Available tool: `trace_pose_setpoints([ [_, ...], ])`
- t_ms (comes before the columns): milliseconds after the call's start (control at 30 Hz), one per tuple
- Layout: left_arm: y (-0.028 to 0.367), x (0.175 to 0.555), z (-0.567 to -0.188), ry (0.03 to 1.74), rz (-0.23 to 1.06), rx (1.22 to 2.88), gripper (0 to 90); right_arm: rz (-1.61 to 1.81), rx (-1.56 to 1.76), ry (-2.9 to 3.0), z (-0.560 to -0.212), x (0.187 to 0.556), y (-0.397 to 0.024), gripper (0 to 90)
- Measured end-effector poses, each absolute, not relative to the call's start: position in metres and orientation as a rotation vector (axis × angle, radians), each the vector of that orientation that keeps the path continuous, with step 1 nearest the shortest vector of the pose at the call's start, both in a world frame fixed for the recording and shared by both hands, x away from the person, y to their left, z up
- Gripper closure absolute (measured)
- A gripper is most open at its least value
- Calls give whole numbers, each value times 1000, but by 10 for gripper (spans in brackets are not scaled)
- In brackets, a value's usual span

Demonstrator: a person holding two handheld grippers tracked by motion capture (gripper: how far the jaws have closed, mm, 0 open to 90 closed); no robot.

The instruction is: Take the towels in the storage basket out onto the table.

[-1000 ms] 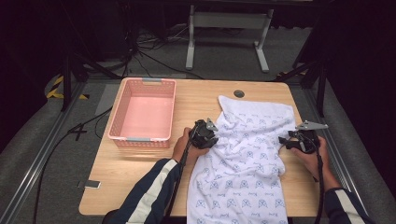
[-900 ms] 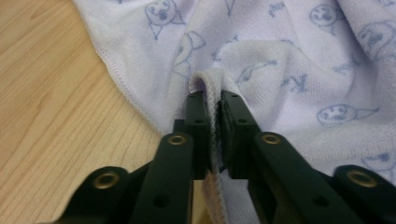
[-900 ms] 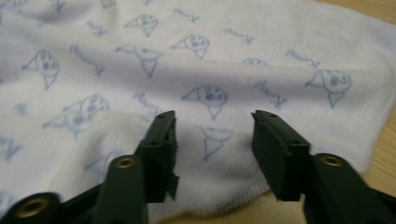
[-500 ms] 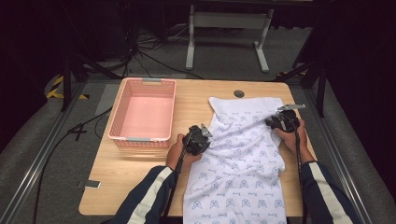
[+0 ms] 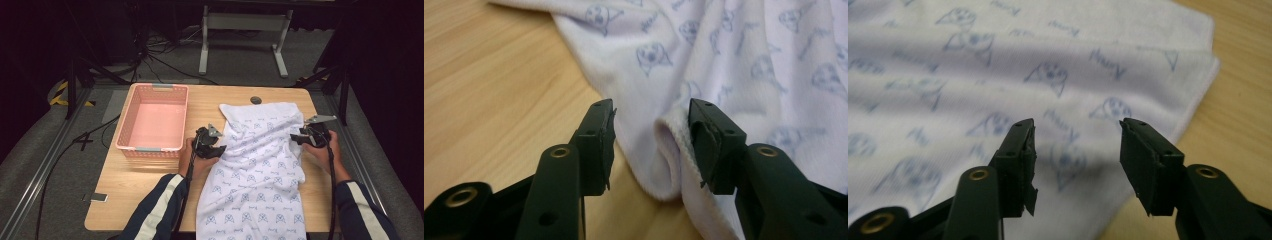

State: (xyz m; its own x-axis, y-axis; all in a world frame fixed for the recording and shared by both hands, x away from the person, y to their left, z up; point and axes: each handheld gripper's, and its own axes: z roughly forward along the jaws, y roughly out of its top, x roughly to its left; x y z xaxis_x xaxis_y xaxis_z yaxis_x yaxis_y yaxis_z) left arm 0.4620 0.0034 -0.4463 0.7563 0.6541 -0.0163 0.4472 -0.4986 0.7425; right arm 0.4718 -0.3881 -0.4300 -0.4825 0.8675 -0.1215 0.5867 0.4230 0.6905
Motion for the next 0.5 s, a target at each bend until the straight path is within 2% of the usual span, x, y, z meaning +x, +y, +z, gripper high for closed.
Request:
trace_pose_setpoints([
  [267, -20, 496, -452, 830, 360, 2195, 562, 761, 1217, 2323, -445, 440, -396, 488],
  [333, -27, 501, -457, 851, 405, 2240, 583, 767, 1227, 2307, -446, 437, -396, 493],
  [500, -31, 516, -461, 872, 486, 2252, 714, 668, 1246, 2232, -444, 445, -403, 501],
])
